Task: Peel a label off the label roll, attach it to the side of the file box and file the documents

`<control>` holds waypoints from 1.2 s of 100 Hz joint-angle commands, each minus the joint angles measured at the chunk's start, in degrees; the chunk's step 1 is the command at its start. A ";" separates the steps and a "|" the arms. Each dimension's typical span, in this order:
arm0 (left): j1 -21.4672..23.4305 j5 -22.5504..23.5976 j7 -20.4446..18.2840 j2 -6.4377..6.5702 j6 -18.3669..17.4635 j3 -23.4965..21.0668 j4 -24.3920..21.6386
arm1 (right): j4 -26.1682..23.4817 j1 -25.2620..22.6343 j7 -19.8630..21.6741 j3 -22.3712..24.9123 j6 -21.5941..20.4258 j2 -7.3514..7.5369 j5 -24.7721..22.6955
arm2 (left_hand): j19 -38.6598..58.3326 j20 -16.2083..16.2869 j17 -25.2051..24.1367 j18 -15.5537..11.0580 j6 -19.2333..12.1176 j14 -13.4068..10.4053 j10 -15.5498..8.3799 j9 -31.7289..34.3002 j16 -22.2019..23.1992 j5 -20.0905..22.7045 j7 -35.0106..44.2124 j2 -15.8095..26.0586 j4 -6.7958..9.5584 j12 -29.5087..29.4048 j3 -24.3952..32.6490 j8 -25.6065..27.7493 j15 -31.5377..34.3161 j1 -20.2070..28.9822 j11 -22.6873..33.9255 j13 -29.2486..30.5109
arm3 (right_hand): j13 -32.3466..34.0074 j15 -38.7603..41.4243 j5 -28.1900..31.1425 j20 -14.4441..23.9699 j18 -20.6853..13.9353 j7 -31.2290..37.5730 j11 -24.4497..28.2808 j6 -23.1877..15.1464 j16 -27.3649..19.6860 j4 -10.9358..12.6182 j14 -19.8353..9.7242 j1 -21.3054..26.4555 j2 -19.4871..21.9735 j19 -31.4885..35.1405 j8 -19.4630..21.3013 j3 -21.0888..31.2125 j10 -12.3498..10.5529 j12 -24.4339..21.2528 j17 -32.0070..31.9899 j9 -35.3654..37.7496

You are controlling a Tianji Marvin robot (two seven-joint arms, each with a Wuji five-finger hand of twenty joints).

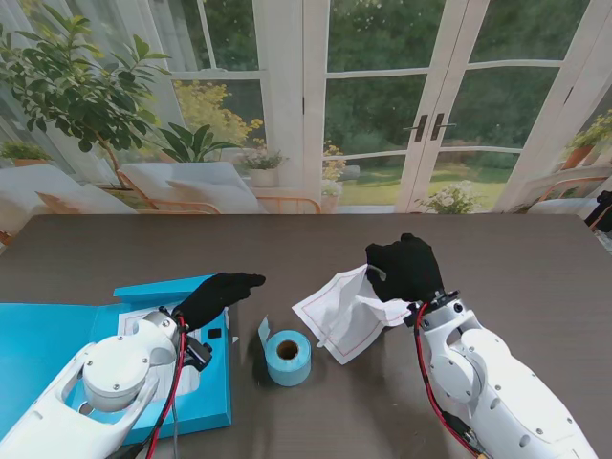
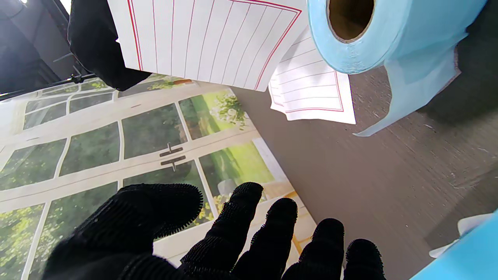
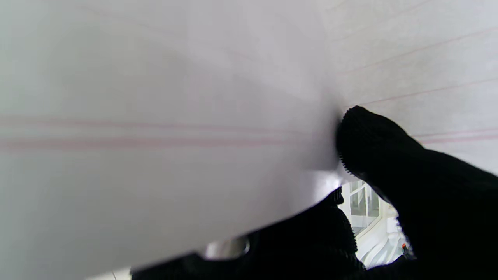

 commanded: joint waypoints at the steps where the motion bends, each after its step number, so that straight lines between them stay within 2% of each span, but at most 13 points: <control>1: -0.50 -0.60 -1.12 -0.53 -0.10 0.39 0.43 | -1.02 -0.20 0.87 0.10 -0.51 -0.01 -0.49 | -1.04 0.34 -0.64 -2.03 0.03 0.01 0.04 -0.73 -0.05 -1.10 -1.12 1.74 -2.59 -0.27 -1.00 -0.11 -0.67 -1.75 -0.38 -0.76 | 0.75 2.36 0.32 1.55 -2.17 2.06 2.15 0.18 0.86 -1.28 -10.11 0.13 -2.44 3.62 0.84 6.22 1.87 0.38 26.67 4.85; 26: -2.81 -4.28 -0.74 -1.20 0.14 1.97 3.15 | -3.60 -0.56 1.31 1.19 -1.52 0.07 -1.08 | -0.63 0.53 0.27 -1.29 0.10 1.32 0.75 0.08 0.34 -0.82 -1.03 1.73 -2.63 -0.03 -1.04 -0.14 -0.24 -1.83 -0.12 0.26 | 0.73 2.52 0.44 1.77 -2.49 1.97 2.32 0.00 1.02 -1.22 -10.23 0.11 -2.45 3.77 1.06 6.23 1.81 0.49 26.71 4.83; 41: -4.91 -8.66 -0.53 -1.96 0.66 2.97 5.25 | -5.80 -0.91 1.78 2.12 -2.32 0.11 -1.49 | 0.19 1.10 1.47 -0.30 0.19 2.63 1.54 1.00 0.83 -0.85 -1.12 1.76 -2.93 0.37 -1.45 -0.24 0.19 -2.29 0.23 1.34 | 0.73 2.53 0.49 1.86 -2.55 1.90 2.37 -0.05 1.07 -1.18 -10.29 0.11 -2.48 3.81 1.15 6.26 1.79 0.52 26.71 4.84; 53: -6.19 -12.64 -0.91 -2.50 1.33 3.44 6.48 | -7.51 -0.92 2.12 2.71 -2.71 0.13 -1.84 | 1.21 1.99 2.72 0.67 0.45 3.79 2.19 2.09 1.47 -1.18 -1.32 2.26 -3.87 0.94 -2.54 -0.40 0.64 -3.50 0.61 2.58 | 0.73 2.54 0.59 1.93 -2.58 1.86 2.43 -0.02 1.11 -1.13 -10.34 0.11 -2.51 3.87 1.21 6.31 1.77 0.55 26.73 4.84; 68: -6.77 -17.07 -2.67 -2.78 4.12 3.26 6.63 | -9.92 -1.08 2.79 3.57 -3.05 0.00 -1.67 | 2.03 3.04 3.70 1.61 1.94 4.96 3.40 2.81 2.09 -1.42 -1.54 3.37 -5.93 1.55 -4.38 -0.66 0.68 -5.96 0.75 3.21 | 0.73 2.54 0.67 1.98 -2.57 1.86 2.46 -0.16 1.15 -1.09 -10.33 0.09 -2.61 3.87 1.30 6.34 1.73 0.56 26.73 4.82; 97: -7.27 -21.43 -8.98 -2.08 10.46 2.61 6.35 | -14.55 -2.04 3.26 4.44 -4.31 -0.27 -1.43 | 2.64 4.33 4.88 2.53 3.41 6.46 4.83 2.72 2.47 -1.34 -1.40 6.06 -10.44 2.04 -7.20 -0.70 0.54 -12.12 0.59 3.58 | 0.74 2.52 0.63 2.05 -2.57 1.79 2.45 -0.11 1.20 -1.04 -10.36 0.07 -2.64 3.84 1.37 6.38 1.74 0.54 26.73 4.82; 110: -7.88 -23.98 -11.54 -1.95 11.45 2.71 7.02 | -16.16 -2.74 3.09 4.32 -4.72 -0.46 -1.08 | 2.86 4.89 5.04 2.31 3.28 6.29 4.78 2.31 2.57 -1.31 -1.30 6.96 -12.28 2.11 -7.92 -0.57 0.58 -15.45 0.53 3.62 | 0.74 2.51 0.63 2.08 -2.57 1.78 2.43 -0.15 1.22 -1.02 -10.36 0.10 -2.68 3.83 1.38 6.41 1.73 0.52 26.73 4.83; 111: -7.93 -24.23 -11.77 -1.95 11.50 2.72 7.08 | -16.27 -2.79 3.07 4.30 -4.75 -0.48 -1.05 | 3.02 5.41 4.93 2.34 3.28 6.37 4.82 2.25 2.70 -1.30 -1.20 6.99 -13.21 2.14 -7.19 -0.40 0.61 -16.17 0.56 3.61 | 0.74 2.51 0.62 2.08 -2.57 1.78 2.43 -0.14 1.22 -1.03 -10.36 0.09 -2.68 3.83 1.38 6.41 1.73 0.52 26.73 4.83; 113: -8.05 -24.72 -12.22 -1.93 11.61 2.73 7.21 | -16.48 -2.90 3.02 4.26 -4.81 -0.52 -0.96 | 3.13 5.81 4.93 2.28 3.38 6.43 4.87 2.23 2.81 -1.18 -1.10 7.09 -13.98 2.17 -6.78 -0.27 0.66 -16.97 0.58 3.69 | 0.74 2.51 0.62 2.09 -2.57 1.78 2.42 -0.12 1.23 -1.03 -10.36 0.06 -2.68 3.83 1.38 6.40 1.72 0.52 26.73 4.82; 120: -8.45 -26.40 -13.42 -1.96 12.00 2.82 7.57 | -17.29 -3.33 2.91 4.12 -5.00 -0.66 -0.57 | 3.24 6.11 5.13 2.21 3.39 6.33 4.78 2.28 2.92 -0.98 -1.06 7.54 -14.58 2.22 -7.16 -0.20 0.75 -18.50 0.63 3.85 | 0.74 2.51 0.58 2.10 -2.57 1.78 2.39 -0.15 1.23 -1.04 -10.36 0.05 -2.66 3.82 1.38 6.41 1.71 0.50 26.73 4.82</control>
